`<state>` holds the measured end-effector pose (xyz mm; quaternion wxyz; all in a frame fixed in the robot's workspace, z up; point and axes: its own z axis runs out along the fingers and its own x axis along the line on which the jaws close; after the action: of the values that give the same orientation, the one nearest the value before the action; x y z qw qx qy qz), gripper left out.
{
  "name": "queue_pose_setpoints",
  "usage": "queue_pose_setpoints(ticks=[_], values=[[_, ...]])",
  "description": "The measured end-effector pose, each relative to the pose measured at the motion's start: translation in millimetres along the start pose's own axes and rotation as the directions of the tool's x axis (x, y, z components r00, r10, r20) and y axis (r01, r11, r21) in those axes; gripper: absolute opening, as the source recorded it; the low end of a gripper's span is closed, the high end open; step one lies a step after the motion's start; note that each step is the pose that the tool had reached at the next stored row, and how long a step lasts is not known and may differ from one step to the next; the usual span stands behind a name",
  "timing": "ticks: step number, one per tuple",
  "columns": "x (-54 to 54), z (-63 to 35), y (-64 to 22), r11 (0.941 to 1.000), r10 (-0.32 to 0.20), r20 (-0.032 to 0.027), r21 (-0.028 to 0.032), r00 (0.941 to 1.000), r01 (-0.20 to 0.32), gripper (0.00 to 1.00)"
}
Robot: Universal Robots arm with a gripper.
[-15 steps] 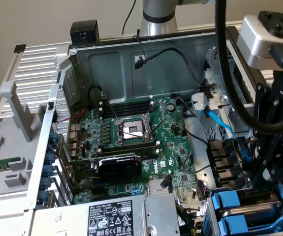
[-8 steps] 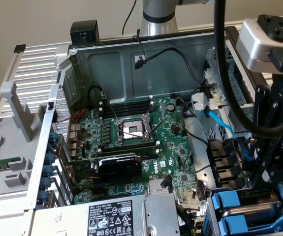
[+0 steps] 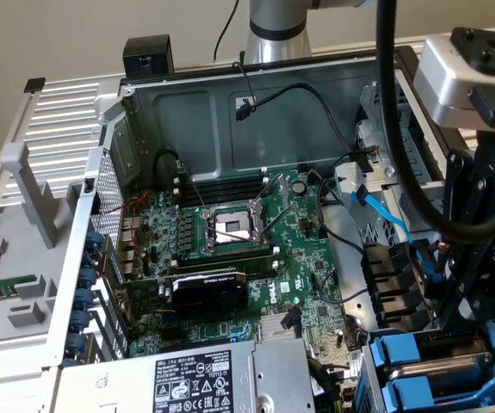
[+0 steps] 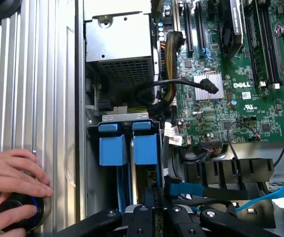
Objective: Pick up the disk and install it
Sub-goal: 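Insert the first disk wire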
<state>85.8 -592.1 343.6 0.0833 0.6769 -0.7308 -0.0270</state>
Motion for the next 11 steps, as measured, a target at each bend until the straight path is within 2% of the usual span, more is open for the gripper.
queue_pose_setpoints(ticks=[11], values=[[0.0, 1.2, 0.1, 0.9999, 0.012, 0.0018, 0.0003, 0.9999, -0.012, 0.16]])
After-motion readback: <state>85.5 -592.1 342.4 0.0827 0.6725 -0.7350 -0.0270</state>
